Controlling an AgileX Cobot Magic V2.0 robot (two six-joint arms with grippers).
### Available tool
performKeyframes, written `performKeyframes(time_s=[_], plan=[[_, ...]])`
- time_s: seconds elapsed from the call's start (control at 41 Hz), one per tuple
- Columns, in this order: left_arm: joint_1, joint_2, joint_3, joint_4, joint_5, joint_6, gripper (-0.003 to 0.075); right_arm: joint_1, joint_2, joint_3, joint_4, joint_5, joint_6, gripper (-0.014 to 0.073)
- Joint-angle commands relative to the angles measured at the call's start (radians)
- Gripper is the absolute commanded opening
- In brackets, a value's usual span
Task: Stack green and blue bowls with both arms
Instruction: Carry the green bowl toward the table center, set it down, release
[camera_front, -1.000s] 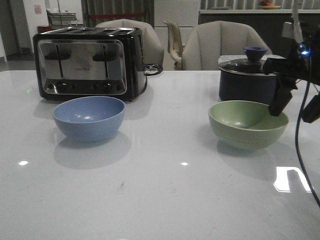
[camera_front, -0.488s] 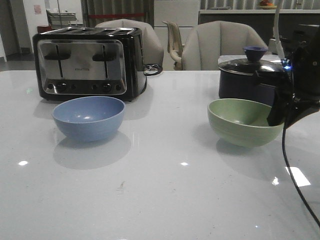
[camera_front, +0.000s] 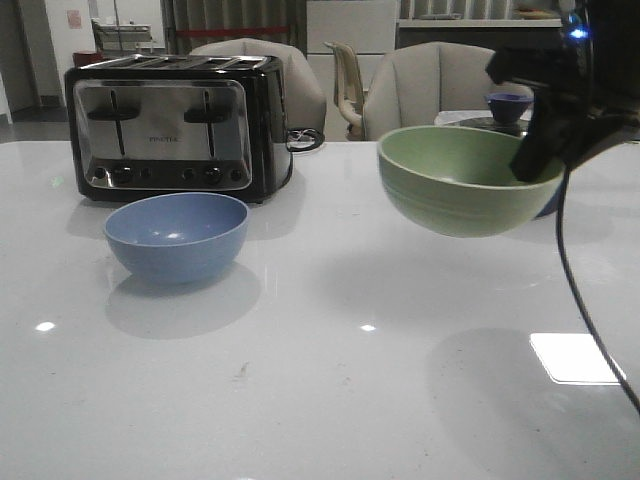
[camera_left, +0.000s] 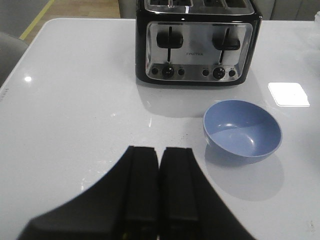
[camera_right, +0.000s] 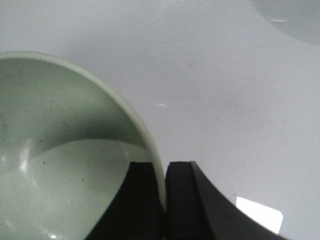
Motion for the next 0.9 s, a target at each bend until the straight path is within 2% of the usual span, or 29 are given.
performKeyframes(time_s=[0.0, 0.244, 0.634, 0.732, 0.878], plan=[[-0.004, 0.007, -0.029, -0.009, -0.086, -0.008, 0.0101, 0.092, -0.101, 0.036, 0.022, -0.056, -0.025, 0.0035], [-0.004, 0.007, -0.029, -0.009, -0.086, -0.008, 0.0101, 0.283, -0.082, 0.195, 0.022, -0.227, -0.025, 0.0035], [-0.004, 0.007, -0.029, -0.009, -0.086, -0.008, 0.0101, 0.336, 0.050, 0.185, 0.043, -0.332, -0.024, 0.0045], [-0.004, 0.007, -0.029, -0.009, -0.086, -0.008, 0.0101, 0.336, 0.072, 0.160, 0.045, -0.319, -0.024, 0.0141], [-0.004, 0.007, -0.029, -0.009, -0.086, -0.008, 0.0101, 0.337, 0.083, 0.142, 0.045, -0.337, -0.024, 0.0359]])
